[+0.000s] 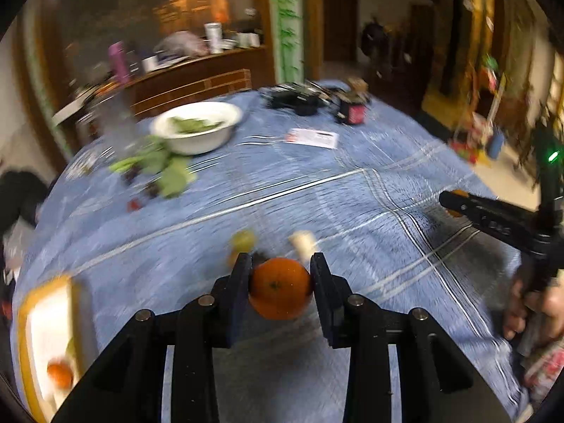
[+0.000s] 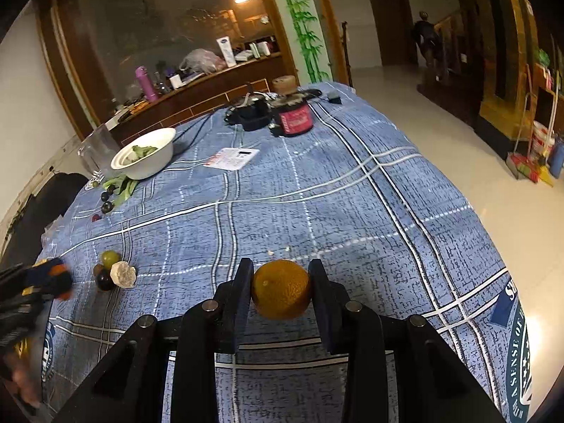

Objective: Organize fruits
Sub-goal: 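Carry the orange into the tray and release while the right gripper drops its orange there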

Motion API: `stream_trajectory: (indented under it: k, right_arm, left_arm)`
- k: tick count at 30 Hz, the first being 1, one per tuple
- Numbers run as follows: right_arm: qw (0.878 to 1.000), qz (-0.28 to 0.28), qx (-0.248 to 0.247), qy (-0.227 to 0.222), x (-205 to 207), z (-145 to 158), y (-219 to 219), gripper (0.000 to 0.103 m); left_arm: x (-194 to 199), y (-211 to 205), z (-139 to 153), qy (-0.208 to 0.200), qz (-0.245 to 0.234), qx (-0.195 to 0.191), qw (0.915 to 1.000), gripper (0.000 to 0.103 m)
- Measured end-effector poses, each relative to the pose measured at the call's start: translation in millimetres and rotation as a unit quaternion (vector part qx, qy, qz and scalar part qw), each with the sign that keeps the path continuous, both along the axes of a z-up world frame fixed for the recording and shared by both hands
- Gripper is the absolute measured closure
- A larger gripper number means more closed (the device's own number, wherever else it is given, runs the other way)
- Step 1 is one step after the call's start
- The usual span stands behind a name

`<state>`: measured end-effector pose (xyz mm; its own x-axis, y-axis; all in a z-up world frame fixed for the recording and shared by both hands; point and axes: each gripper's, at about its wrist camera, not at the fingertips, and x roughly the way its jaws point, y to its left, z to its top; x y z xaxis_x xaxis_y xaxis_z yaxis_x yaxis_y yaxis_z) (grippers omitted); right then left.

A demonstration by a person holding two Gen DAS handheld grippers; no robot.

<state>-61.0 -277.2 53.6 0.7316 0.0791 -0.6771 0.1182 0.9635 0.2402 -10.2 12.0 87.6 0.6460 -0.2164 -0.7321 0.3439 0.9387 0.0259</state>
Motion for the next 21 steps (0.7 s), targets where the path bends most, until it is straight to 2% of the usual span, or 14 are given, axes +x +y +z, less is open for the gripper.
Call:
stream_trajectory:
  k: [3, 6, 11, 14, 17, 21]
  right_arm:
    - [1.000, 0.007, -0.018, -0.011, -4.6, 4.4, 10.6, 0.069]
    - [1.000, 0.027, -0.012, -0.012, -8.8, 11.8, 31.3, 0.069]
    - [0.994, 0.103, 0.017, -0.011, -14.9, 30.6, 101.8, 0.069]
    - [0.985, 0.173, 0.021, -0.014, -17.5, 44.5, 165.6, 0.069]
    - [0.970, 0.241, 0.033, -0.004, -16.9, 48.7, 233.7, 0.068]
    - [0.947, 0.318, 0.044, 0.017, -17.0, 43.6, 322.4, 0.068]
  left_arm:
    - [-28.9, 57.6, 15.2, -0.008, 0.060, -0.036, 0.9975, 0.070]
    - [-51.1, 122.7, 20.3, -0.003, 0.125, -0.079, 0.9889, 0.070]
    - [-82.5, 214.5, 14.3, -0.007, 0.238, -0.072, 0.9686, 0.069]
    - [-105.0, 265.1, 4.7, -0.005, 0.302, -0.067, 0.9509, 0.069]
    - [-115.1, 299.0, -10.3, 0.015, 0.338, -0.079, 0.9378, 0.069]
    - [-123.1, 316.3, -28.2, 0.034, 0.353, -0.086, 0.9309, 0.069]
